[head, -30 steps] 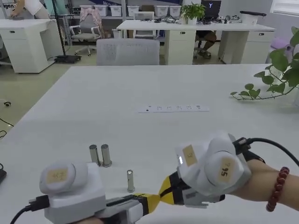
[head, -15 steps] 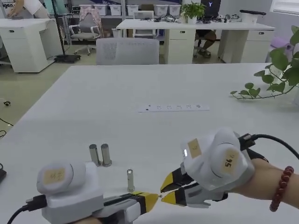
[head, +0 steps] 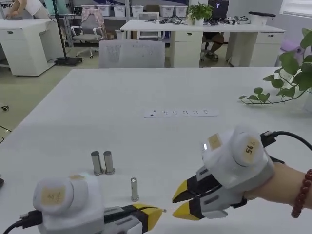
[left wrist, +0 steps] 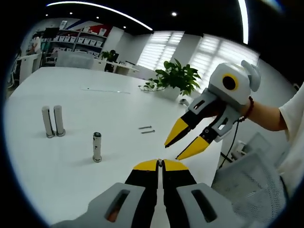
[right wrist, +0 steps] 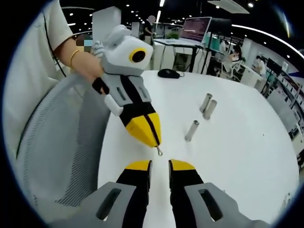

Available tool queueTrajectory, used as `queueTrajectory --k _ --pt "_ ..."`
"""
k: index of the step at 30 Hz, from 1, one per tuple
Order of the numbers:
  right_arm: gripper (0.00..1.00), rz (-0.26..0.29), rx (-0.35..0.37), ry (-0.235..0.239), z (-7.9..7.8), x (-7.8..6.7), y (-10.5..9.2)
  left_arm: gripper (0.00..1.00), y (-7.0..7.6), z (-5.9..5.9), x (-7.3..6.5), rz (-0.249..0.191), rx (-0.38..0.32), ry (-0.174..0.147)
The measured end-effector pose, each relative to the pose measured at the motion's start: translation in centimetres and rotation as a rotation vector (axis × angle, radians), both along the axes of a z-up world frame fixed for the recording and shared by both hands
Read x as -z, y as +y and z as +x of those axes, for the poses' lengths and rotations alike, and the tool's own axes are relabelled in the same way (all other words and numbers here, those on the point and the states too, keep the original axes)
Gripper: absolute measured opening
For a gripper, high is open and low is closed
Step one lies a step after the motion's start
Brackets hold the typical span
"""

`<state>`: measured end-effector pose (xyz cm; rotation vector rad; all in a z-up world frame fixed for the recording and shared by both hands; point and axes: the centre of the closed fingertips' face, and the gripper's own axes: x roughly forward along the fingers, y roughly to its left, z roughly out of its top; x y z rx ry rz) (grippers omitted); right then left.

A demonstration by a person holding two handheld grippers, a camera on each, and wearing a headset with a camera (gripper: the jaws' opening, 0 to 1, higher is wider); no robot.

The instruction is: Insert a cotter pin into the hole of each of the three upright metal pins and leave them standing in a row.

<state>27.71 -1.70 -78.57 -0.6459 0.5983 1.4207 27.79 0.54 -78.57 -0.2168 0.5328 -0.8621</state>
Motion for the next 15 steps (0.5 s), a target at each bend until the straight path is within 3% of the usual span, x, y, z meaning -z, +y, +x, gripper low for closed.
queueTrajectory --k 4,9,13,15 --pt "0.17 0.016 0.004 0.054 -0.5 -0.1 -0.3 0.0 -0.3 -0.5 -0.2 0.064 0.071 -0.077" --pt "0.17 0.026 -0.004 0.096 -1.1 -0.1 -0.5 0.0 -1.1 -1.4 -0.2 0.108 0.147 -0.125" --pt "0.18 0.029 -0.018 0.129 -1.6 -0.1 -0.7 0.0 -1.6 -2.3 0.1 0.173 0.234 -0.181" --pt "0.18 0.034 -0.031 0.153 -2.1 -0.1 -0.7 0.0 -1.9 -2.6 0.2 0.177 0.252 -0.185"
